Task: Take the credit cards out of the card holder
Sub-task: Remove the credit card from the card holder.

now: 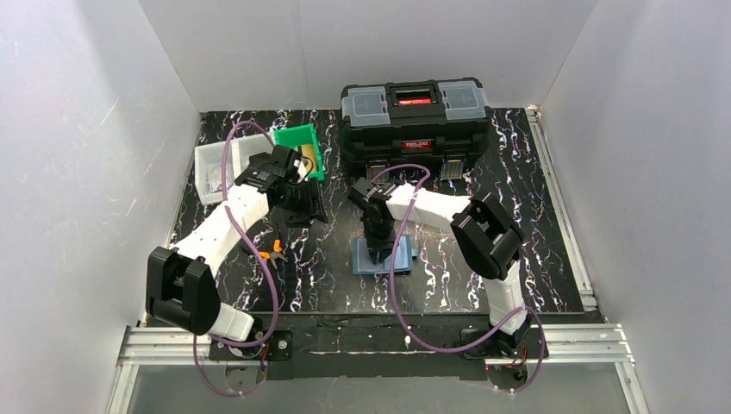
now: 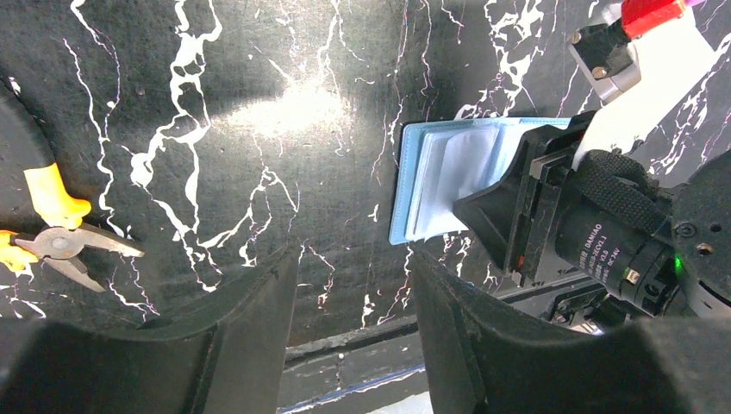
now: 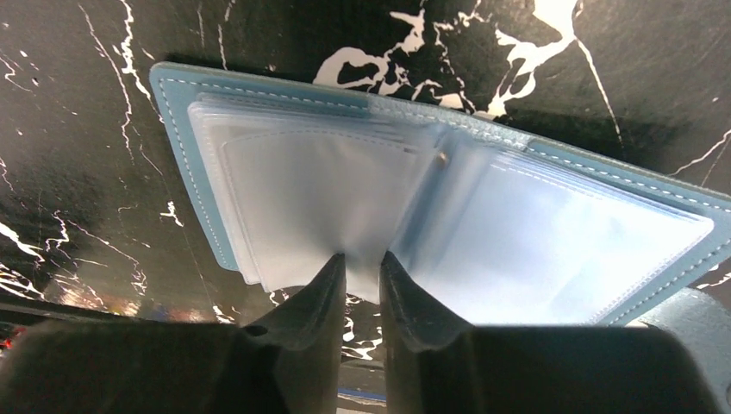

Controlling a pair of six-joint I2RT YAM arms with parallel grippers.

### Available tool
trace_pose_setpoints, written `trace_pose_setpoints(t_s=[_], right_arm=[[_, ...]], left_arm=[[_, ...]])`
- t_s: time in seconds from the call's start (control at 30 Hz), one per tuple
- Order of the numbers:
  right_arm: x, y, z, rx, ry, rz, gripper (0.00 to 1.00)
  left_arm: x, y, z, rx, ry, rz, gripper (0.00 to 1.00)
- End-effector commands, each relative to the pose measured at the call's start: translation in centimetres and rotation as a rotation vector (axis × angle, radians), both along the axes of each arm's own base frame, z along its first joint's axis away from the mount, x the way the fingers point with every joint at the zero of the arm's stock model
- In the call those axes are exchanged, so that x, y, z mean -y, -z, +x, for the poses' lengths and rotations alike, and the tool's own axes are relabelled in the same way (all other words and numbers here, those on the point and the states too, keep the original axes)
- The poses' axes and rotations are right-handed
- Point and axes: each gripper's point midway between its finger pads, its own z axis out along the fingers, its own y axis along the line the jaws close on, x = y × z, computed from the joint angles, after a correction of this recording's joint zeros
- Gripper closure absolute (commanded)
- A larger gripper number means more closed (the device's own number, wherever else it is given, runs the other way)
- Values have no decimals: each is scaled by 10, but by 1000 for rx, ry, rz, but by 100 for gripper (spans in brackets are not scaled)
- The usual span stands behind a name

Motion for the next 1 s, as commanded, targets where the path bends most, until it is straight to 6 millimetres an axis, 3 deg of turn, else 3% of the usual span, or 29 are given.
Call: trace_pose_setpoints(t_s=[0.0,0.33,0.7,0.97], right_arm=[[21,38,-13,-45,-11,-96,77],[24,46,-21,-129,48,20,93],[27,53,-27,-191,87,102,96],[30,55,-29,-200,94,114,97]], left_arm=[[5,4,-7,-30,12,-18,51],[39,20,-22,-109,83,-87,55],[86,53,-42,-213,160,-149,59],[104,75,-52,-265,177,-158,61]])
